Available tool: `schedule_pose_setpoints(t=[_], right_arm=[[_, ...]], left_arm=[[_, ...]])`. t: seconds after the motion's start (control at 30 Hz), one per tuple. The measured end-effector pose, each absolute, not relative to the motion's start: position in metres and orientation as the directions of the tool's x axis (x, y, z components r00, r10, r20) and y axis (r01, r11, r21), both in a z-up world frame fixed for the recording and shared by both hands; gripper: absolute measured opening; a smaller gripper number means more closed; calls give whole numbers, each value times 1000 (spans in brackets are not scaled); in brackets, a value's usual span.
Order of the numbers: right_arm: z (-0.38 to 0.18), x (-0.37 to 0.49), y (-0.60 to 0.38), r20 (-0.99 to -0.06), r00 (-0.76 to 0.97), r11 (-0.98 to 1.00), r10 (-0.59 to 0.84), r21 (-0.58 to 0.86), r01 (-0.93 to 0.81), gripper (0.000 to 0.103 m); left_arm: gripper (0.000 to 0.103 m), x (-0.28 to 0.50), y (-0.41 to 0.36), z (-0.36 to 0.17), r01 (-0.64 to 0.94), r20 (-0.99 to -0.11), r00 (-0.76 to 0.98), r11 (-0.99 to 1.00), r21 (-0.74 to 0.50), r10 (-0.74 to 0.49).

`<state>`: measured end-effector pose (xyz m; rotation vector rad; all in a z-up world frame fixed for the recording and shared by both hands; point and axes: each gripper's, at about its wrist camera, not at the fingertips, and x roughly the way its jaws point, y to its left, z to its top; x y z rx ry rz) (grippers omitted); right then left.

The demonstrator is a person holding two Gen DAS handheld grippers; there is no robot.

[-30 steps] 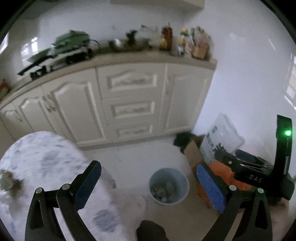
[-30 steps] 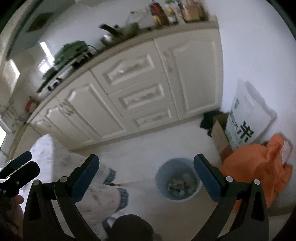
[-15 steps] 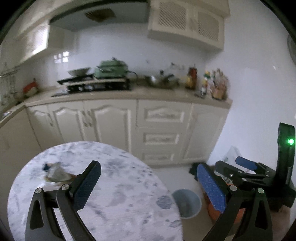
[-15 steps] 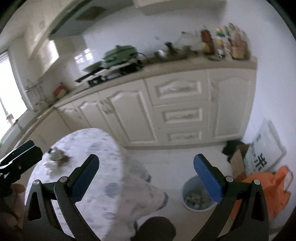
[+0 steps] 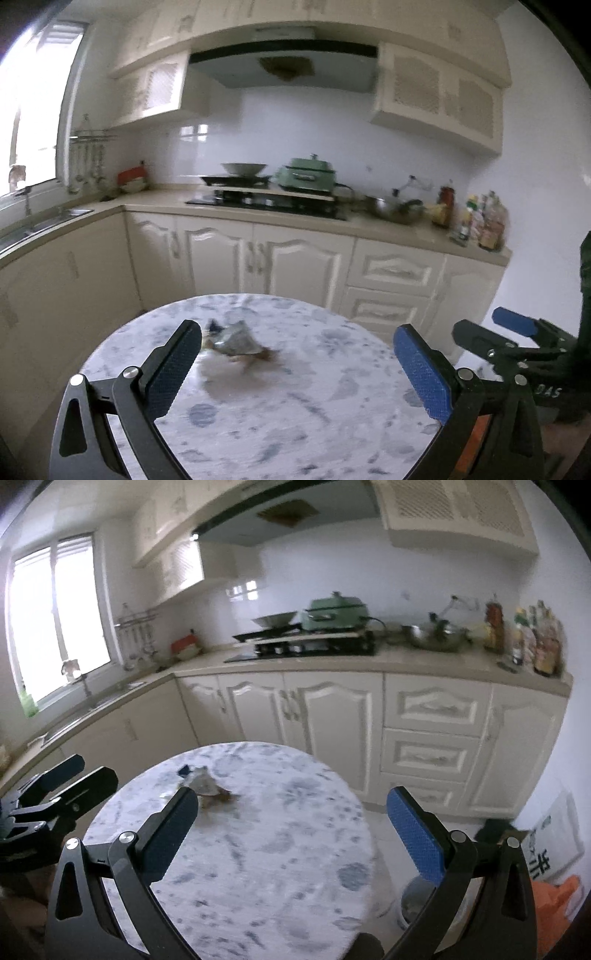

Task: Collect trash
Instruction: 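Swing both grippers back toward the remaining trash on the table, then grasp the clear plastic bag with the right gripper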

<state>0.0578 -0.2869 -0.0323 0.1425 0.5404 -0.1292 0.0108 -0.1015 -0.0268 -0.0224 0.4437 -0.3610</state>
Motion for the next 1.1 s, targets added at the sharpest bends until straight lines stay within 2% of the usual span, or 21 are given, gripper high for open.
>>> schedule_pose_setpoints(t=[0.27,0.47,0.83,1.1], right_arm=[[-38,73,-242,-520,853,996,-53,35,83,103],[-54,96,-225,-554,832,999,-19,24,38,103],[-119,168,-203,-688,723,998,64,50,-41,103],[-162,231,-160,-742,651,986,158,88,-139,103]], left_arm=[[102,-10,-61,-41,230,-404,877,966,-121,-260],[102,-3,-49,-61,192,-447,866,974,-118,-225],[102,92,-31,-96,129,-593,787,985,-110,-170],[102,145,-4,-121,52,-639,764,996,-75,-88]])
